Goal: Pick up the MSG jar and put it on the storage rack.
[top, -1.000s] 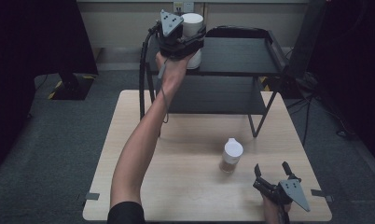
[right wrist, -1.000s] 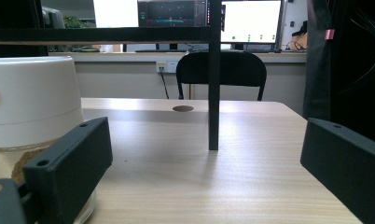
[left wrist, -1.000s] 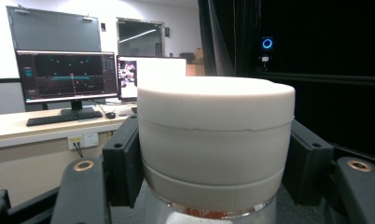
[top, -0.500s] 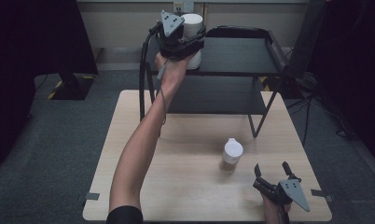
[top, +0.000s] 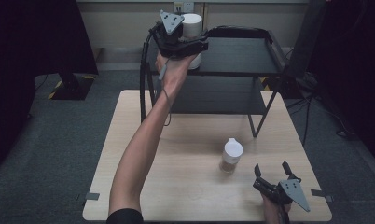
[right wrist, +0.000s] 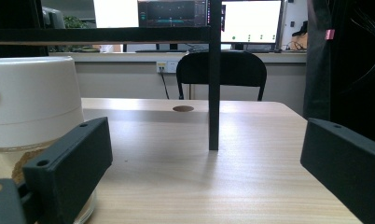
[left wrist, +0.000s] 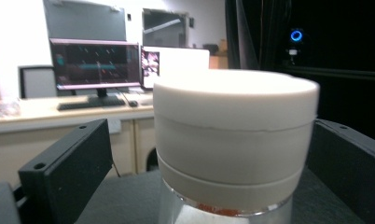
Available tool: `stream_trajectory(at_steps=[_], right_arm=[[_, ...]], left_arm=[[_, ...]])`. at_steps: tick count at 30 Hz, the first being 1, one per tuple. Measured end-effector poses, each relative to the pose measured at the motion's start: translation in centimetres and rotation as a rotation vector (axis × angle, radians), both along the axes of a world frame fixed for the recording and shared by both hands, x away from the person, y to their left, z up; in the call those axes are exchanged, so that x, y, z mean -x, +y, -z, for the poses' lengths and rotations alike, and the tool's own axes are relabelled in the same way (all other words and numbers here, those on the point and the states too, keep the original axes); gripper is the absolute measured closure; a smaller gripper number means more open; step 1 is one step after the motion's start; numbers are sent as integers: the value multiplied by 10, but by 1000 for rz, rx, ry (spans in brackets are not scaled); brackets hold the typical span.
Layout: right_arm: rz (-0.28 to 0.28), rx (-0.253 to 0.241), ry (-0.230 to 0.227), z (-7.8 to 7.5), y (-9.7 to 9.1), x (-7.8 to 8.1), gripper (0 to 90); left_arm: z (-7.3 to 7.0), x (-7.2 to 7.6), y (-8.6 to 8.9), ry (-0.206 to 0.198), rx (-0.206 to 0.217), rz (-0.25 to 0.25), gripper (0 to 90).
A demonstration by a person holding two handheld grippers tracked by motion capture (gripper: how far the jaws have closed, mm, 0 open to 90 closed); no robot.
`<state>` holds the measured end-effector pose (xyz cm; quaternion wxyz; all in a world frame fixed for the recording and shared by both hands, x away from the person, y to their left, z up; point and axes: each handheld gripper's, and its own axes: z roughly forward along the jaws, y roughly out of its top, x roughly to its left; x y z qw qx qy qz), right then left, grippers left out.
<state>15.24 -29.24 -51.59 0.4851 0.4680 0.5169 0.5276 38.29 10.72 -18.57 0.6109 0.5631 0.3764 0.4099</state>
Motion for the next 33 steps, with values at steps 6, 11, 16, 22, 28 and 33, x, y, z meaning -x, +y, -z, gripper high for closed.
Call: stream_trajectory(at_steps=[6,11,16,22,28,33], right_arm=[[-1,2,0,0,0,0,6],[-1,1,0,0,0,0,6],[0,2,0,0,0,0,5],[1,1,0,0,0,0,5],[2,2,0,0,1,0,6],[4,3,1,0,1,0,6]], left_arm=[[4,8,2,-16,7,15,0],[3,15,2,-21,-17,16,0],[2,26,4,-42,-12,17,0],[5,38,10,-54,2,28,0],[6,52,14,-47,5,52,0],[17,70,17,-76,22,60,0]])
